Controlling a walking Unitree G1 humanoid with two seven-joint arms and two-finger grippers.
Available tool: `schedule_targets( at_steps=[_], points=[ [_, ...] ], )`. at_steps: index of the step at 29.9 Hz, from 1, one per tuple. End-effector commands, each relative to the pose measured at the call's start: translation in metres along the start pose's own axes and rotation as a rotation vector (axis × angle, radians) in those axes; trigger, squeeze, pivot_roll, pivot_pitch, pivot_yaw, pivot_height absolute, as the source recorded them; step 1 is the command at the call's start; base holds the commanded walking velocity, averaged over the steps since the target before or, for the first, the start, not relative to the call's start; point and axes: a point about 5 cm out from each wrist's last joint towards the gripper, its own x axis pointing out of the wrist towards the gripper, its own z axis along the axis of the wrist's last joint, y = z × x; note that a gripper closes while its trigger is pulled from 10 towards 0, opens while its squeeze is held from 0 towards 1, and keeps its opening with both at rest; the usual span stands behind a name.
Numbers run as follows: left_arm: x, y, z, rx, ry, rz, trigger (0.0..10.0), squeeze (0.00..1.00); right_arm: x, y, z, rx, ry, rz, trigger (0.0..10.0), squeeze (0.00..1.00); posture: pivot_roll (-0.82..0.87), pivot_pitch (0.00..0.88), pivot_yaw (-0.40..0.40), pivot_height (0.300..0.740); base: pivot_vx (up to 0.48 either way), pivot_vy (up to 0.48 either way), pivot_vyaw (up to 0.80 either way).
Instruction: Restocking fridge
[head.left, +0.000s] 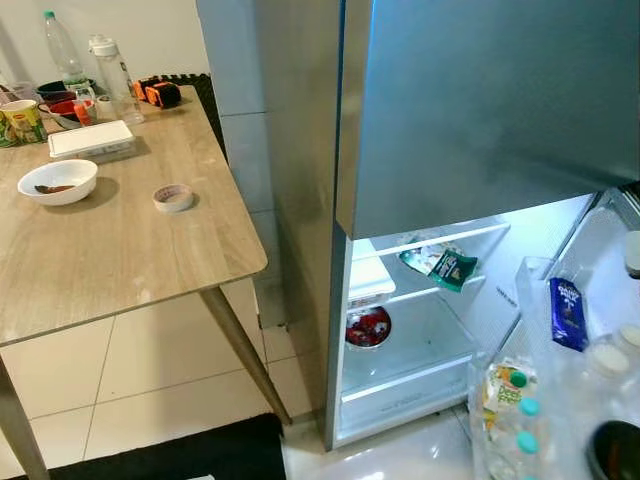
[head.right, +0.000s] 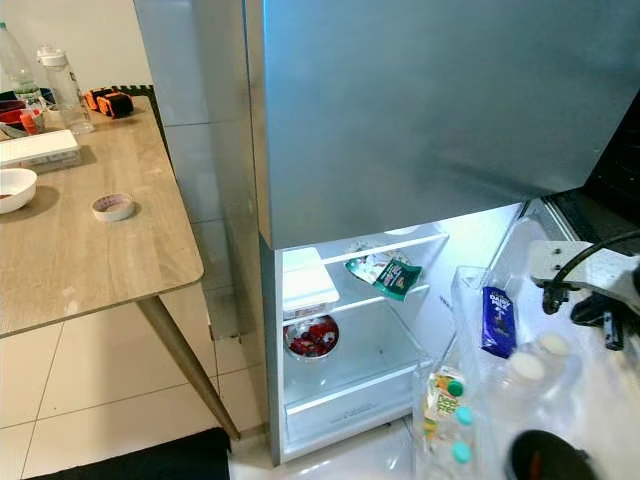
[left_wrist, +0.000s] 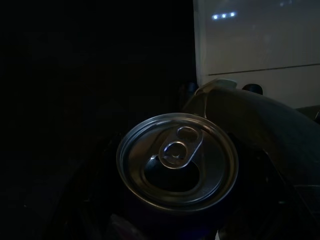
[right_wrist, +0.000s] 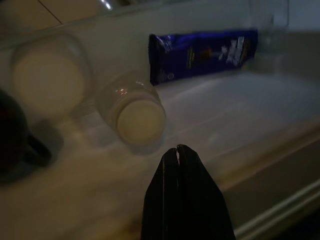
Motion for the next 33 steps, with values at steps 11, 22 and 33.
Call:
schedule_targets(
  at_steps=[11,22,33],
  points=[
    [0.0,-0.002,-0.001,-0.003,0.004,-0.005,10.0,0.0,0.005,-0.004,0.007,-0.006,-0.021,-0.057,10.0,0.0,-0.11,0.0,-0.02,0.74,0.0,0.0,0.0],
    [0.0,-0.002,0.001,0.001,0.0,-0.006,10.0,0.0,0.008,0.021,0.08,-0.158,-0.519,0.19,10.0,0.0,-0.12,0.0,-0.017,0.74,0.0,0.0,0.0],
    [0.001,-0.002,0.001,-0.002,0.0,-0.007,10.0,0.0,0.079,0.098,0.118,-0.186,-0.606,0.506,10.0,0.0,-0.12,0.0,-0.017,0.74,0.0,0.0,0.0]
  ],
)
